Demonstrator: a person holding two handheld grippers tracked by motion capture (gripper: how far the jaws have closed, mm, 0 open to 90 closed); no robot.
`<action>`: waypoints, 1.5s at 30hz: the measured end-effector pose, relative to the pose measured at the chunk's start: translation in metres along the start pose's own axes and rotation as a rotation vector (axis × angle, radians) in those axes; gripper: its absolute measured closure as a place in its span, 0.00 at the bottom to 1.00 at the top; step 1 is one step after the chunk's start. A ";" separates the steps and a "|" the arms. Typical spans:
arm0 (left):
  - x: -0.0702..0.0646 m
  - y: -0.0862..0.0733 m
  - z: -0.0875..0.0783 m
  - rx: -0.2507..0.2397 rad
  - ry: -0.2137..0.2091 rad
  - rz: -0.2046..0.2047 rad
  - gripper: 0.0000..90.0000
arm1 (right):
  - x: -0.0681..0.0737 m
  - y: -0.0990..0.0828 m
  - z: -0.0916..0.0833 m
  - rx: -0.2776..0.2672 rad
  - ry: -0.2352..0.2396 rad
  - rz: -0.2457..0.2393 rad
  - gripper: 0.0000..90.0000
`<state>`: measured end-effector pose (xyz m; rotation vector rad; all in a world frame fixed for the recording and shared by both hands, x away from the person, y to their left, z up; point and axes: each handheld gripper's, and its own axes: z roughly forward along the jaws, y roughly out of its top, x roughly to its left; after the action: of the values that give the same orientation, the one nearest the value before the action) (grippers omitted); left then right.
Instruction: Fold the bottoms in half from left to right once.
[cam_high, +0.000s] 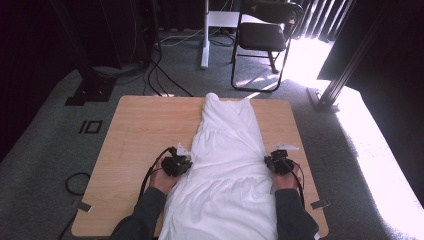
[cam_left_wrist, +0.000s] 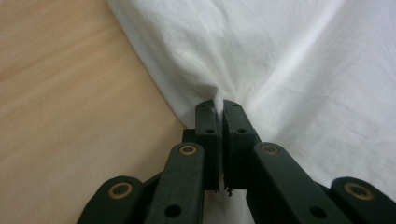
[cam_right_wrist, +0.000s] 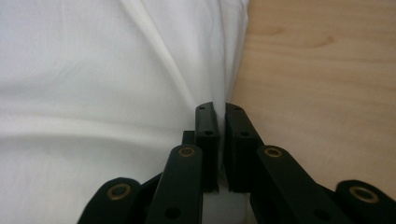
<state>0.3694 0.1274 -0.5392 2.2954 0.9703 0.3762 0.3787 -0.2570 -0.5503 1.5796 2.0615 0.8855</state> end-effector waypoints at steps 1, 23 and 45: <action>-0.004 -0.004 -0.004 0.002 -0.003 0.002 0.98 | 0.002 -0.003 -0.002 -0.001 0.002 -0.005 0.95; 0.006 0.020 -0.039 -0.174 -0.050 -0.083 0.59 | 0.023 0.034 -0.032 -0.063 0.156 -0.108 0.50; -0.013 0.018 0.014 0.012 -0.102 0.017 0.95 | 0.061 0.095 0.067 0.046 0.226 -0.226 0.95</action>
<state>0.3765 0.1022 -0.5386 2.3112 0.9049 0.2576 0.4714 -0.1665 -0.5288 1.2834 2.3758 0.9754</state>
